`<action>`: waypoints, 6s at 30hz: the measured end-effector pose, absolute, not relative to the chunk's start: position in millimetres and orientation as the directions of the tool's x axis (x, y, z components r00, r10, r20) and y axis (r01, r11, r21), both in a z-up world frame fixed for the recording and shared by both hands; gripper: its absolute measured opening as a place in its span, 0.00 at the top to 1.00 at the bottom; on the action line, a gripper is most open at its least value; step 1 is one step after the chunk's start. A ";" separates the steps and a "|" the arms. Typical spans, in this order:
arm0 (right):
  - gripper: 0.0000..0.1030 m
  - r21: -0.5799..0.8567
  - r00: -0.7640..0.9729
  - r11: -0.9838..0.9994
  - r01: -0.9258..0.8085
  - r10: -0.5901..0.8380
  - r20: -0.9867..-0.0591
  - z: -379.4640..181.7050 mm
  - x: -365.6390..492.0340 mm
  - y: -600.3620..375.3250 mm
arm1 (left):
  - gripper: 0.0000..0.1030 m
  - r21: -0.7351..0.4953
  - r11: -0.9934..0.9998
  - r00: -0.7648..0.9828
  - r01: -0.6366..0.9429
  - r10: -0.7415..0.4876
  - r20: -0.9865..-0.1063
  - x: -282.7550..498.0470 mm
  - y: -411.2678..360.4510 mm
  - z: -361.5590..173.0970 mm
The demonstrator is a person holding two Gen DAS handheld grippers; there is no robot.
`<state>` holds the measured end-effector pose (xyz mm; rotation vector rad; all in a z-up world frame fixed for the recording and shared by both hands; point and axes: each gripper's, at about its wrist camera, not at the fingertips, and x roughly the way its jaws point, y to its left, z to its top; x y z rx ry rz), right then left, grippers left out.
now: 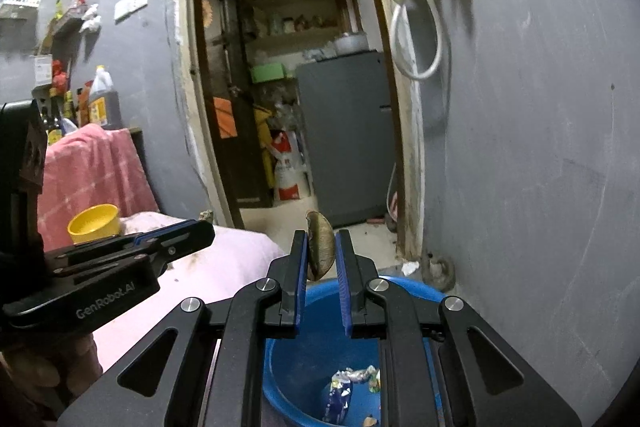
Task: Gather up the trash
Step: 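Carry both shells over the blue bucket and open both tools to drop them, then move both tools back over the foil wrappers and cork on the table, then grasp a silver foil wrapper with the left tool while the right tool grasps the cork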
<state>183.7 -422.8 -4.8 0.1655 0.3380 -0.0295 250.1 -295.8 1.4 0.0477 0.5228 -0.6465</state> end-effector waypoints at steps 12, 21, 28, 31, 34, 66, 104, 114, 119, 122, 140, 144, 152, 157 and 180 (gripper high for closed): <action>0.88 0.204 0.903 0.974 0.095 0.002 -0.430 -43.6 205.4 -443.2 | 0.91 -0.114 0.814 0.615 0.569 -0.514 -0.598 273.3 -317.4 -39.1; 0.77 0.215 0.882 0.969 0.121 -0.006 -0.471 -51.0 209.1 -446.1 | 0.75 -0.142 0.827 0.616 0.544 -0.508 -0.601 272.8 -311.1 -41.6; 0.77 0.208 0.889 0.971 0.117 -0.009 -0.457 -43.4 208.7 -443.8 | 0.74 -0.146 0.834 0.630 0.532 -0.505 -0.590 270.6 -302.6 -32.2; 0.76 0.204 0.895 0.972 0.115 -0.012 -0.445 -37.0 206.3 -441.6 | 0.73 -0.146 0.837 0.638 0.528 -0.503 -0.583 268.7 -298.4 -25.6; 0.76 0.200 0.902 0.973 0.111 -0.014 -0.432 -29.1 203.7 -438.1 | 0.73 -0.142 0.841 0.651 0.522 -0.500 -0.572 265.6 -291.8 -17.6; 0.12 0.129 0.963 0.990 -0.062 0.093 -0.252 50.3 195.7 -300.7 | 0.06 -0.127 0.964 0.904 0.234 -0.264 -0.338 215.1 -95.2 45.6; 0.00 0.042 0.931 0.971 -0.235 0.237 -0.277 5.0 231.7 -200.8 | 0.02 -0.065 0.996 0.931 0.065 -0.083 -0.356 213.8 -3.3 -3.2; 0.00 0.038 0.903 0.972 -0.231 0.229 -0.362 -19.7 254.1 -205.3 | 0.02 -0.038 0.994 0.868 0.100 -0.106 -0.485 242.4 -15.8 -28.9; 0.00 0.054 0.882 0.973 -0.226 0.228 -0.412 -29.4 264.7 -211.5 | 0.03 -0.091 0.986 0.829 0.138 -0.166 -0.534 253.2 -19.3 -37.9; 0.02 0.065 0.870 0.972 -0.228 0.233 -0.435 -33.5 269.8 -213.6 | 0.11 -0.105 0.981 0.802 0.164 -0.195 -0.565 260.4 -25.2 -42.3; 0.15 0.087 0.795 0.965 -0.249 0.255 -0.551 -55.8 296.6 -213.5 | 0.84 -0.255 0.938 0.584 0.235 -0.346 -0.735 307.9 -56.7 -77.2; 0.16 0.089 0.779 0.963 -0.255 0.259 -0.570 -59.2 301.0 -211.9 | 0.89 -0.274 0.935 0.583 0.223 -0.354 -0.731 308.6 -51.4 -76.5; 0.23 0.085 0.715 0.953 -0.292 0.276 -0.642 -70.1 310.7 -199.4 | 0.91 -0.236 0.958 0.600 0.161 -0.285 -0.748 307.0 -34.3 -73.5; 0.33 0.086 0.647 0.933 -0.349 0.306 -0.699 -80.0 320.0 -180.4 | 0.91 -0.222 0.967 0.599 0.122 -0.250 -0.760 304.6 -22.5 -72.5; 0.85 0.105 0.577 0.899 -0.425 0.359 -0.733 -79.6 324.5 -161.6 | 0.92 -0.202 0.972 0.663 0.123 -0.232 -0.712 288.3 -24.3 -50.9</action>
